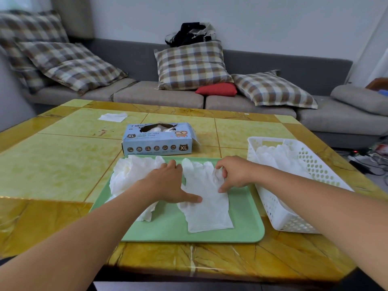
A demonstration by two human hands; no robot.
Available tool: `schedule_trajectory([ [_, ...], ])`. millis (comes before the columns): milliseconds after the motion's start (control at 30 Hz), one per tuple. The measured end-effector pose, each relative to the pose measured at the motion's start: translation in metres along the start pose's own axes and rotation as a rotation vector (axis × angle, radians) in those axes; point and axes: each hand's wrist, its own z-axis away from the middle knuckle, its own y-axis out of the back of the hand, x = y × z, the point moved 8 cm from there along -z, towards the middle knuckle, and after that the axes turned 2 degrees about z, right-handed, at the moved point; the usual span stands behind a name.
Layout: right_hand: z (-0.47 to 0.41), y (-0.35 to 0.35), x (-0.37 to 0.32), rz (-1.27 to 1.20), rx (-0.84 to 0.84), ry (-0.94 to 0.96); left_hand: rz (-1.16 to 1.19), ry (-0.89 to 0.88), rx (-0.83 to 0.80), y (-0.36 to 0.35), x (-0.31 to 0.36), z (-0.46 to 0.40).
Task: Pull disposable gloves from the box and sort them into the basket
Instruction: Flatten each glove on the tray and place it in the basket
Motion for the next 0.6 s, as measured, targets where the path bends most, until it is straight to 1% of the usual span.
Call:
schedule_trajectory([
  [100,0.010,0.011,-0.010,-0.057,0.126,0.101,-0.010,-0.029,0.019,0.001,0.004,0.000],
  [133,0.013,0.012,-0.017,-0.106,0.124,0.155,-0.005,-0.052,0.028,0.001,0.007,0.000],
  [200,0.020,0.005,-0.033,-0.131,0.037,0.240,0.044,-0.087,0.030,0.002,0.010,0.001],
  [267,0.024,-0.010,-0.041,-0.003,-0.064,0.272,0.142,-0.143,0.046,0.008,0.010,0.004],
  [333,0.025,-0.021,-0.039,0.128,-0.138,0.255,0.214,-0.227,0.093,0.021,0.008,0.011],
  [400,0.028,-0.018,-0.033,0.178,-0.168,0.216,0.252,-0.273,0.158,0.036,-0.003,0.020],
  [433,0.029,-0.014,-0.038,0.191,-0.149,0.216,0.273,-0.268,0.192,0.043,-0.016,0.025],
  [500,0.036,0.008,-0.052,0.116,-0.013,0.259,0.284,-0.238,0.257,0.054,-0.040,0.033],
  [567,0.043,0.026,-0.085,-0.118,0.114,0.341,0.266,-0.168,0.260,0.052,-0.069,0.044],
  [600,0.044,0.027,-0.109,-0.236,0.115,0.392,0.238,-0.130,0.236,0.045,-0.083,0.050],
])
